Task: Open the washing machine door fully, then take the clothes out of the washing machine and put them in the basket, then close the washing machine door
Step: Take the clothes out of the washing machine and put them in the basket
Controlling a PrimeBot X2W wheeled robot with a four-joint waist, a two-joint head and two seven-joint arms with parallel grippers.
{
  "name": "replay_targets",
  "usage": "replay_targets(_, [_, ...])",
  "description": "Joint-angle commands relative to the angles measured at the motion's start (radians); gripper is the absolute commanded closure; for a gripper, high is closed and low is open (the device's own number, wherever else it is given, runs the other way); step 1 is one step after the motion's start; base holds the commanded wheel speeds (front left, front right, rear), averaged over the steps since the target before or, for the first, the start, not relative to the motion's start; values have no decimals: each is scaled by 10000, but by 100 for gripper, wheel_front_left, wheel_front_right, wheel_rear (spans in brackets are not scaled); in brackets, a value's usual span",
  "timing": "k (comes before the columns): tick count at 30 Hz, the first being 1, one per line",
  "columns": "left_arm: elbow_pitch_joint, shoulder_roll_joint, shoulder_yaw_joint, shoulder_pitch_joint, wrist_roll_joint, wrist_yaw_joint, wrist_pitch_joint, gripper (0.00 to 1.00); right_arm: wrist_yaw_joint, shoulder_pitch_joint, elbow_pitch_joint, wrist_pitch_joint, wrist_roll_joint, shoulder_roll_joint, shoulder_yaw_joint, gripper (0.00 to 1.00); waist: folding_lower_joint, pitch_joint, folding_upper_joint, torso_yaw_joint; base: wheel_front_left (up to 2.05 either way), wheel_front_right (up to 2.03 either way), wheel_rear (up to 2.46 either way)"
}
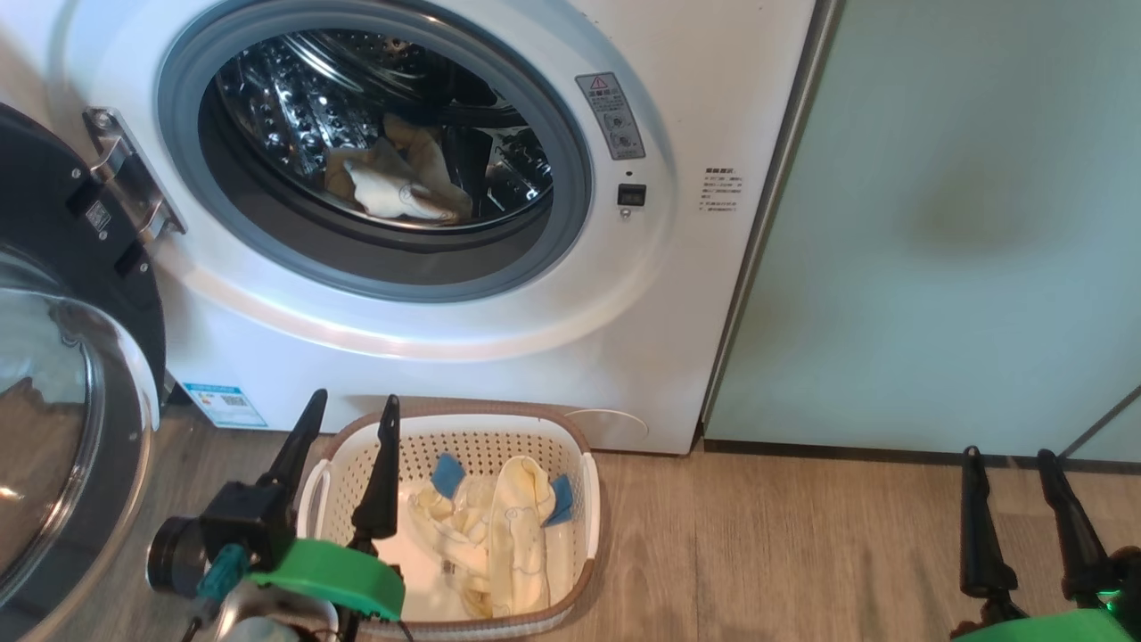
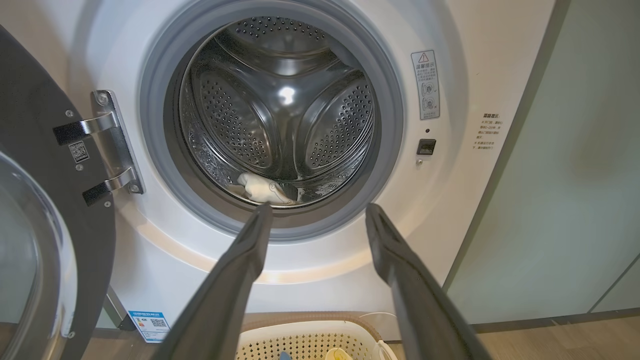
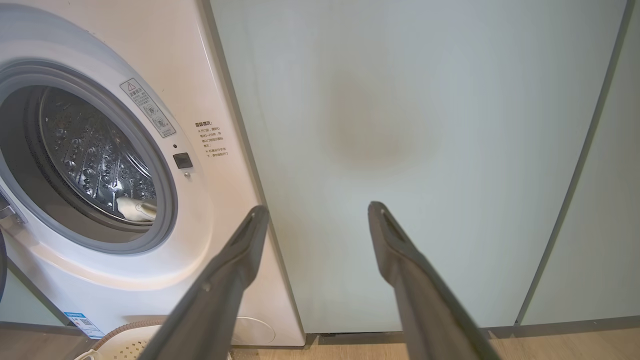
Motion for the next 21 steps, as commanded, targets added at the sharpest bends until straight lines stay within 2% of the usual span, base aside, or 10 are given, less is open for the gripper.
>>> replay_targets(1, [-367,128,258,-309,-28,35,-6,0,-29,-279,-299,-67,14,-173,211,0,0,-5,-1,-9,0,0,0])
replay_targets(13, [-132,194,108,-477,-105,63,59,0,-29,-284,-246,-67,43,-173,217,0,0,-90,-1,-50,0,0,0])
replay_targets(21, [789,351,156,-1494,-373,-75,206,0,-29,-459,-289,-67,25,-173,330,0,0,257,-1,-233,0,0,0])
